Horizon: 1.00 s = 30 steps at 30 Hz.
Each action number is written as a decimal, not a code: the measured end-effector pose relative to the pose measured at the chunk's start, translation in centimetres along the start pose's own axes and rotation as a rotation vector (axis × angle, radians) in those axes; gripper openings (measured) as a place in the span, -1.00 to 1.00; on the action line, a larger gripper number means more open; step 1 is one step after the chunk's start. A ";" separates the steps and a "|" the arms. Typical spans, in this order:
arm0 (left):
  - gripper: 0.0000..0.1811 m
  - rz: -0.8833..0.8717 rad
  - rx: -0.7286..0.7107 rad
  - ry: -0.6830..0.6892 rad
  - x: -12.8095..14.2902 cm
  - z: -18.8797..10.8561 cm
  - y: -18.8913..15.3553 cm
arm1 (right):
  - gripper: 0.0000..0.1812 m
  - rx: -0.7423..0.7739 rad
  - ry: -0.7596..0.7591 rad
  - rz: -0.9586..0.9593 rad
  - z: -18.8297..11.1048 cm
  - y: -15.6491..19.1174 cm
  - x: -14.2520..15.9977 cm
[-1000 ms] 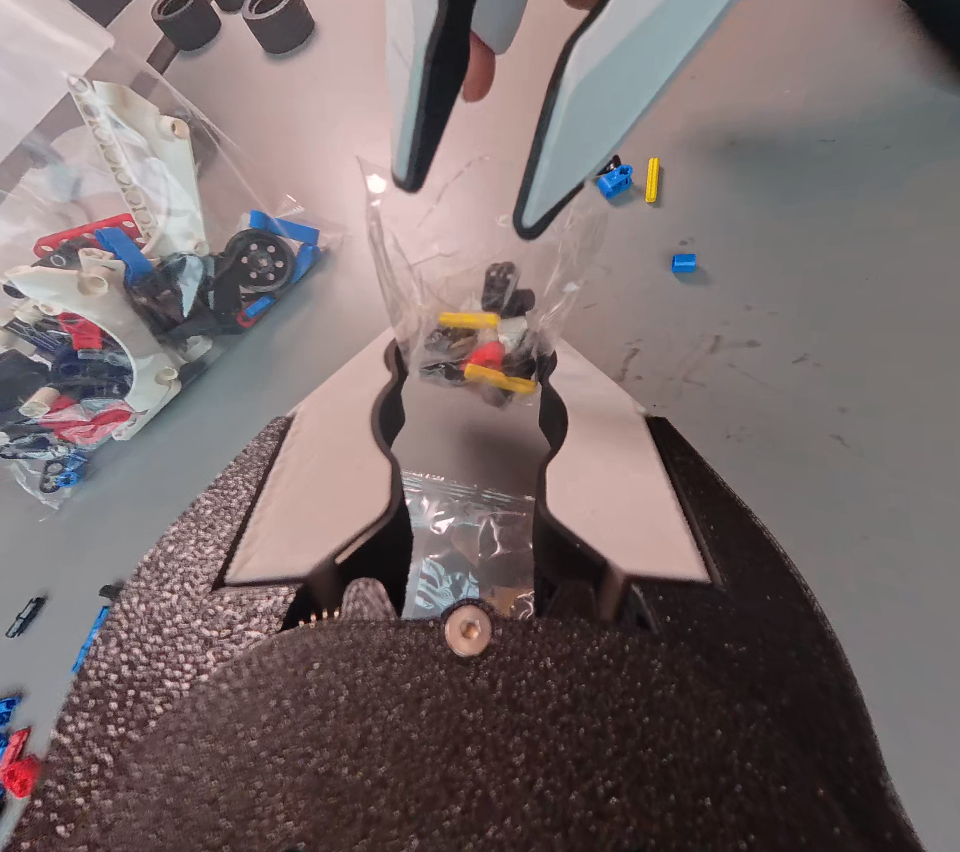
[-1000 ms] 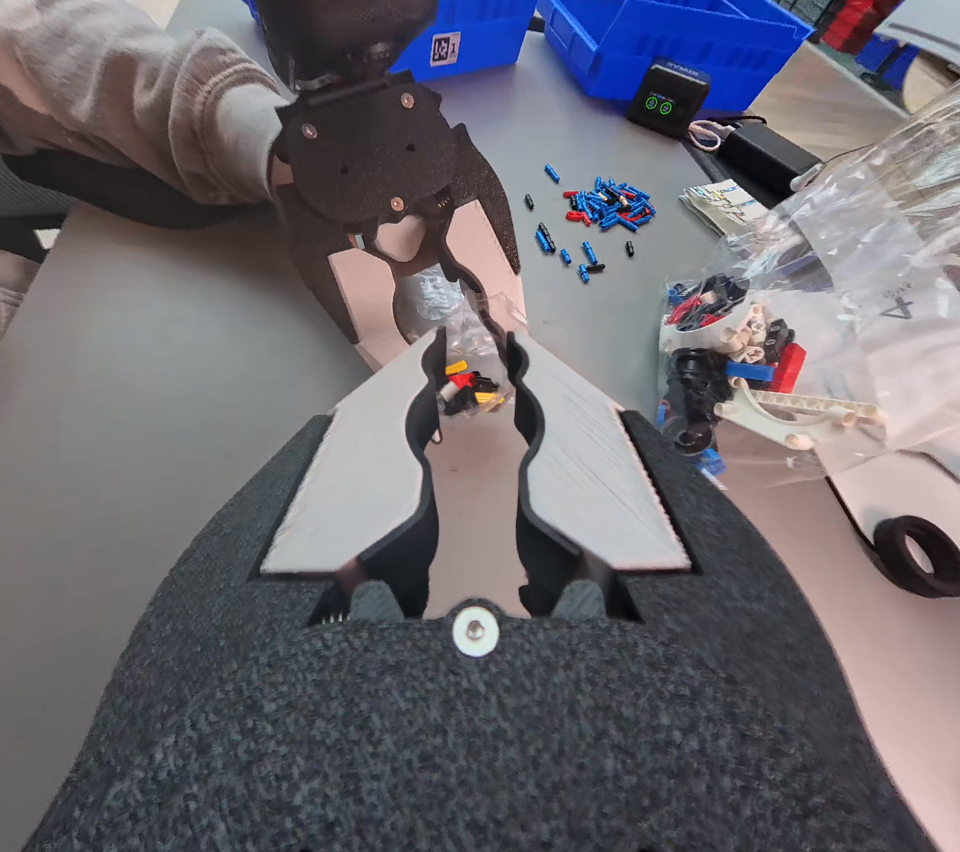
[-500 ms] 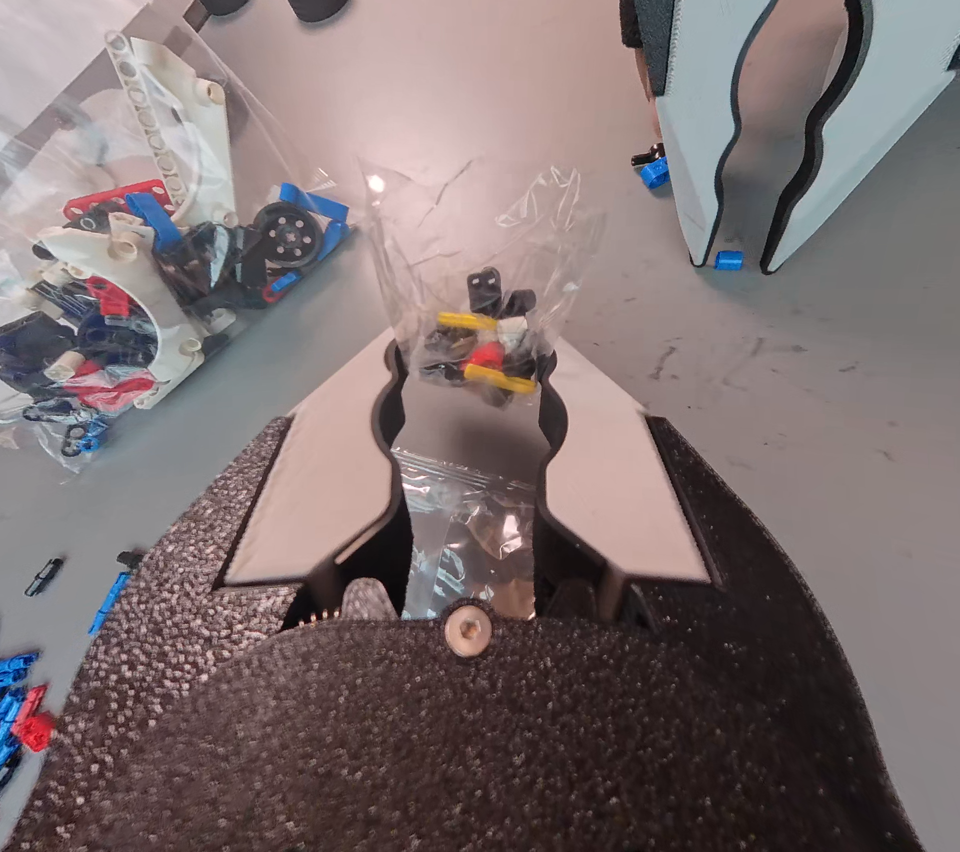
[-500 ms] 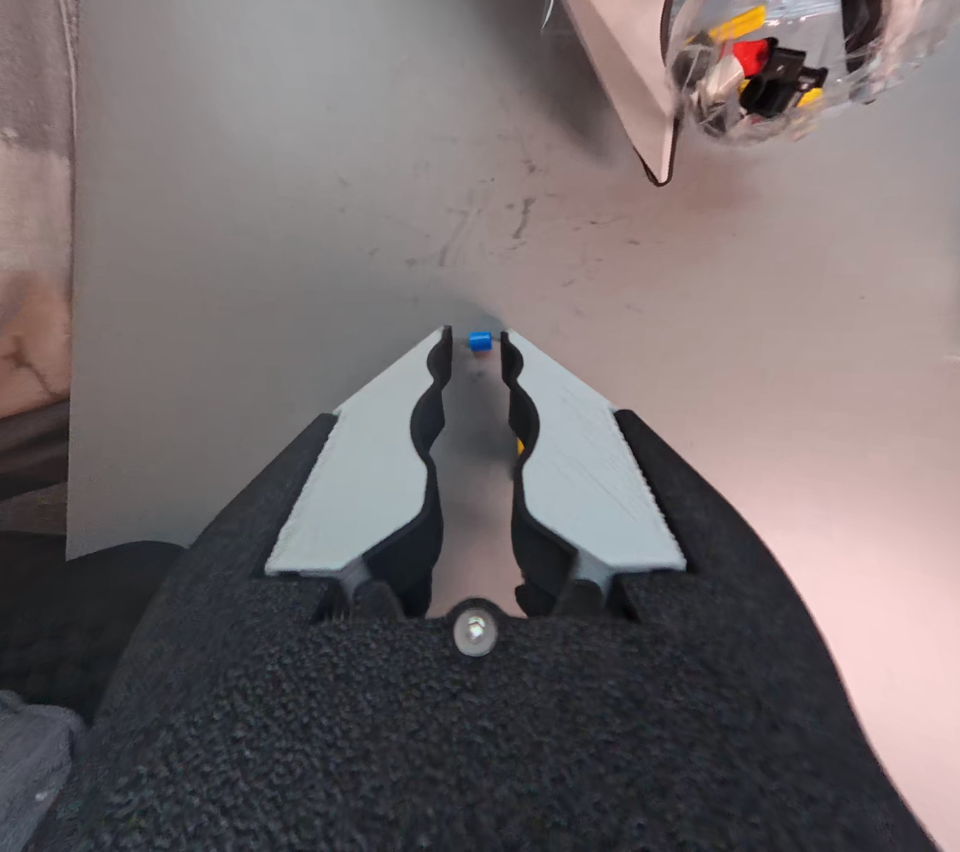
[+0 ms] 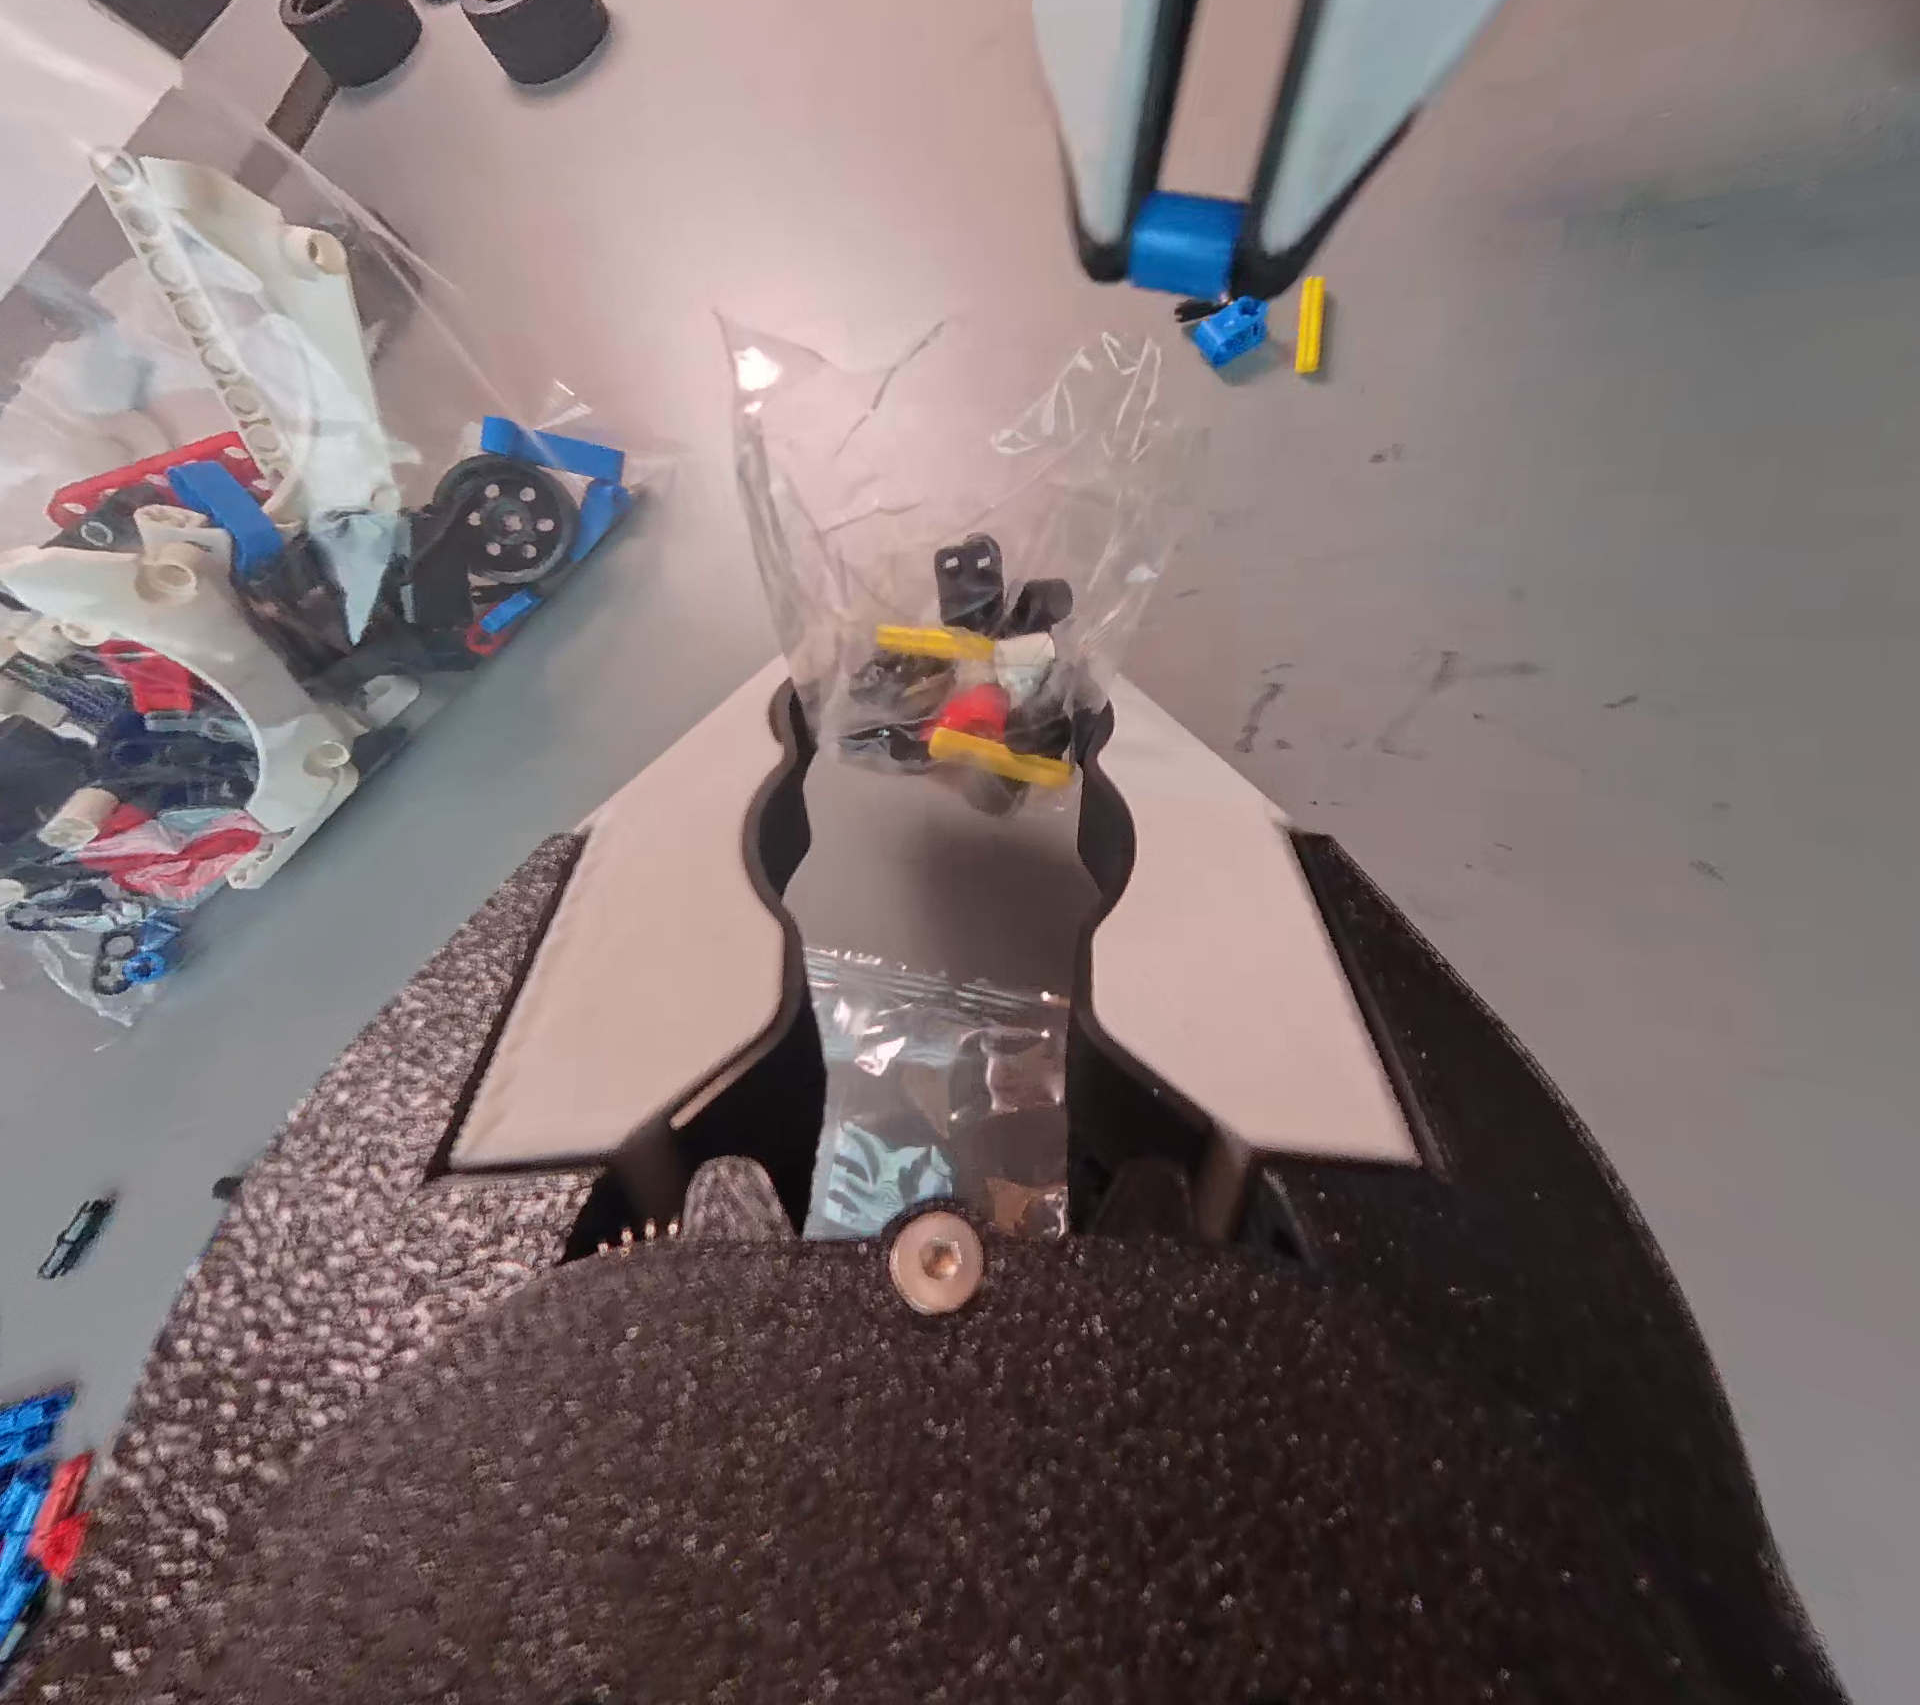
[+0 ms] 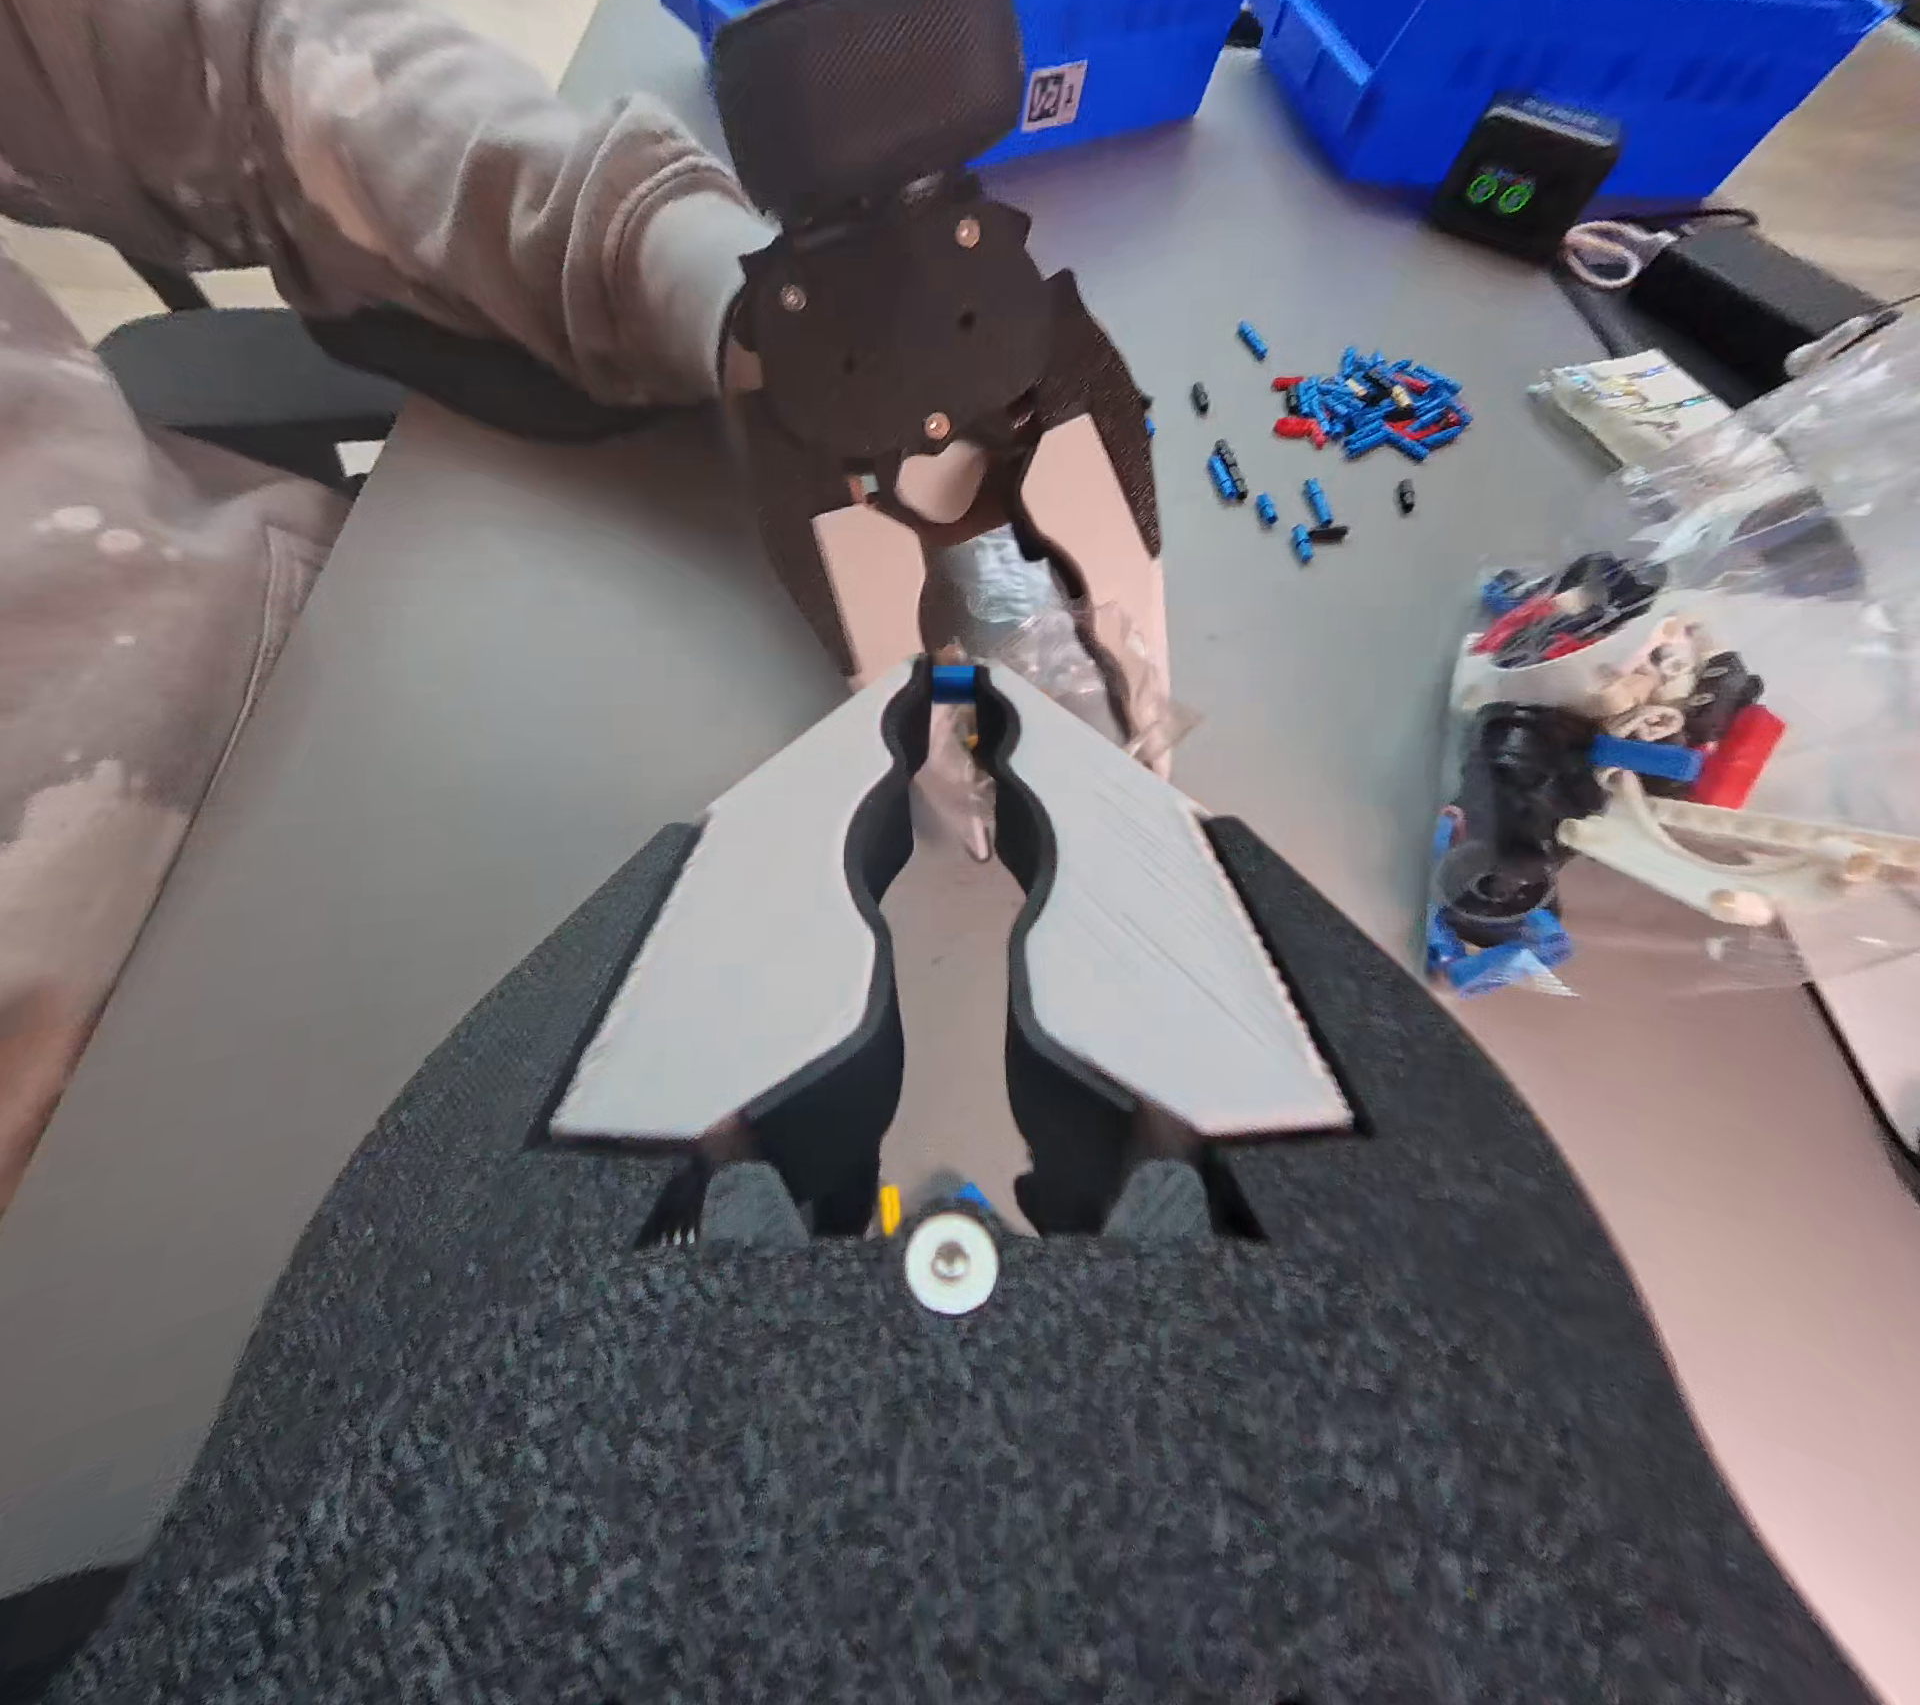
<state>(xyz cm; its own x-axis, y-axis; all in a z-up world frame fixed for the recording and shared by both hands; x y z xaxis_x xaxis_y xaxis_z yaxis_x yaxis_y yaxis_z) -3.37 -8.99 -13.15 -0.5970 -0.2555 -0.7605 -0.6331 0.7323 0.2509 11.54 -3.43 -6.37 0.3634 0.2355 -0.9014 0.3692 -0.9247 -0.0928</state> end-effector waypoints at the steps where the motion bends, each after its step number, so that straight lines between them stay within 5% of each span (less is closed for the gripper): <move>1: -0.47 0.007 0.012 -0.005 -0.1 0.0 -0.2 | -0.92 0.027 -0.010 -0.008 0.1 -0.1 -0.1; 11: -0.47 -0.022 0.042 -0.053 -0.4 -0.2 -0.3 | -0.75 0.065 0.002 0.025 -0.3 -0.9 0.4; 20: -0.47 -0.021 0.009 -0.026 -0.2 0.1 -0.1 | -0.66 0.062 0.617 0.186 -2.6 -1.6 6.3; 30: -0.47 -0.012 0.010 -0.016 -0.2 0.3 -0.3 | -0.69 0.019 0.708 0.245 -1.8 -0.8 6.8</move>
<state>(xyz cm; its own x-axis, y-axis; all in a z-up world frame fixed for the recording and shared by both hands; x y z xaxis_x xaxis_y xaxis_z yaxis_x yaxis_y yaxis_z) -2.96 -8.93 -13.27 -0.5814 -0.2545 -0.7728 -0.6353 0.7354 0.2358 15.26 -0.52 -11.70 0.8993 0.1521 -0.4101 0.1944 -0.9789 0.0631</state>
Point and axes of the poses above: each gripper's, where its closed fingertips meet, z out along the fingers, x out of its underside, y = z × x across the jaws, the point moved 10 cm from there along -z, back along the fingers
